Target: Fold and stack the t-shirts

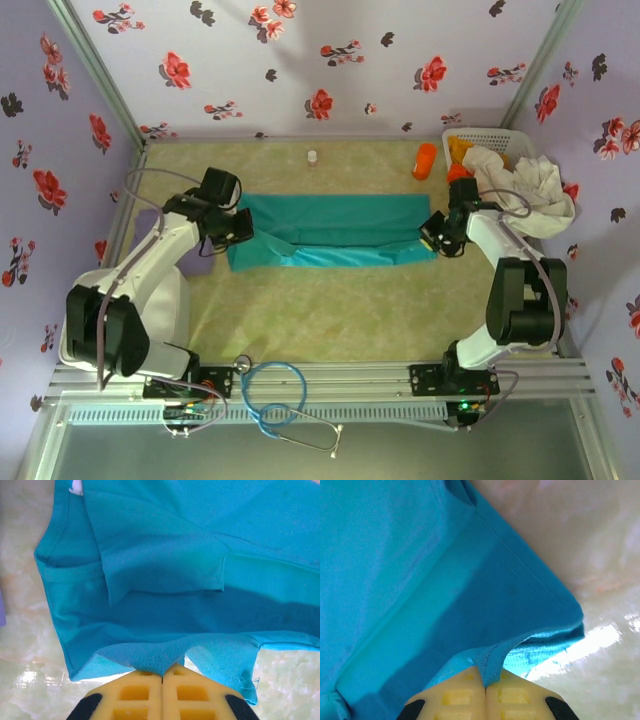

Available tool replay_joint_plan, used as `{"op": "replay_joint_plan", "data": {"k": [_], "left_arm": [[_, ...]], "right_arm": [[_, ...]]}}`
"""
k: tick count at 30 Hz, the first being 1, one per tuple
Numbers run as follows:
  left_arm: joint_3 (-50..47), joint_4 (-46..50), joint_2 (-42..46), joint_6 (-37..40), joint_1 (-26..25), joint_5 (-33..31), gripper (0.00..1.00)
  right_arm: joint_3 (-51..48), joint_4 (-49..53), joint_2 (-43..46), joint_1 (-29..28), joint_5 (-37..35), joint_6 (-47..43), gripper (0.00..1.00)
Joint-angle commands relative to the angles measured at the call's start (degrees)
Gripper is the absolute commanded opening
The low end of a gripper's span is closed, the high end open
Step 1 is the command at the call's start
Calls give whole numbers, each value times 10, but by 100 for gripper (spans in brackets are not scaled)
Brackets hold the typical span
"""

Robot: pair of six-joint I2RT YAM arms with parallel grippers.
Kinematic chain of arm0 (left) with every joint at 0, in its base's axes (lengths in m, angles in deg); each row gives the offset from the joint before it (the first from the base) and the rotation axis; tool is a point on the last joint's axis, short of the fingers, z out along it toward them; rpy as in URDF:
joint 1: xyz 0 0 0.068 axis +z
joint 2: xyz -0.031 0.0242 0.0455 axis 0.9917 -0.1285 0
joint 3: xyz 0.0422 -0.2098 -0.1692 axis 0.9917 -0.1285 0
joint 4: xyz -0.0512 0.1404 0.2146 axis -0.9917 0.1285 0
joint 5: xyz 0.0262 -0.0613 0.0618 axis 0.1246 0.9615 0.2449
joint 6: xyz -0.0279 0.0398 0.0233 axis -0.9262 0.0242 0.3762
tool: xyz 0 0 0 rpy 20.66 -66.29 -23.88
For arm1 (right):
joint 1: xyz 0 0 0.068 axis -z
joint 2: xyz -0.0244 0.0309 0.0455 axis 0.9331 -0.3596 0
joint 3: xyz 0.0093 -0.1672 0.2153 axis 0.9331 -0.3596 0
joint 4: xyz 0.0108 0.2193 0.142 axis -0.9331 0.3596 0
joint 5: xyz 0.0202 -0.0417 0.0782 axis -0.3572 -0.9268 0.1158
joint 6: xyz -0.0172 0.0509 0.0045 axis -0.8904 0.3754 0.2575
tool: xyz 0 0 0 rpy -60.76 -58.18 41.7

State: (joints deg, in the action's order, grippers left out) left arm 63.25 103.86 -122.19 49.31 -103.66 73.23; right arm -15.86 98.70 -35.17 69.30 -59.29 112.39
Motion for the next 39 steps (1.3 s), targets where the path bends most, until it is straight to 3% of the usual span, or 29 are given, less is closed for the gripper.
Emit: {"op": "replay_joint_plan", "data": {"k": [1,14,20,29,32,33,39], "left_arm": [[32,-11,-28,42,13,4,0],[116,-30,-140,76,35,12,0],[147,-18,-181,90,37,13,0],[159,-23,-203,92,42,13,0],[160,-27,-208,94,44,13,0],[160,-29,-211,94,44,13,0],[166,-43,-229,92,48,12,1]], "right_arm": [[38,-2,-25,5,-2,-10,1],[96,-24,-116,13,-2,-11,2],[102,-31,-136,14,2,-12,10],[98,-64,-125,14,47,-4,55],[92,-72,-105,13,58,-1,66],[90,-73,-99,12,60,-2,74],[79,-74,-73,2,62,-15,95]]}}
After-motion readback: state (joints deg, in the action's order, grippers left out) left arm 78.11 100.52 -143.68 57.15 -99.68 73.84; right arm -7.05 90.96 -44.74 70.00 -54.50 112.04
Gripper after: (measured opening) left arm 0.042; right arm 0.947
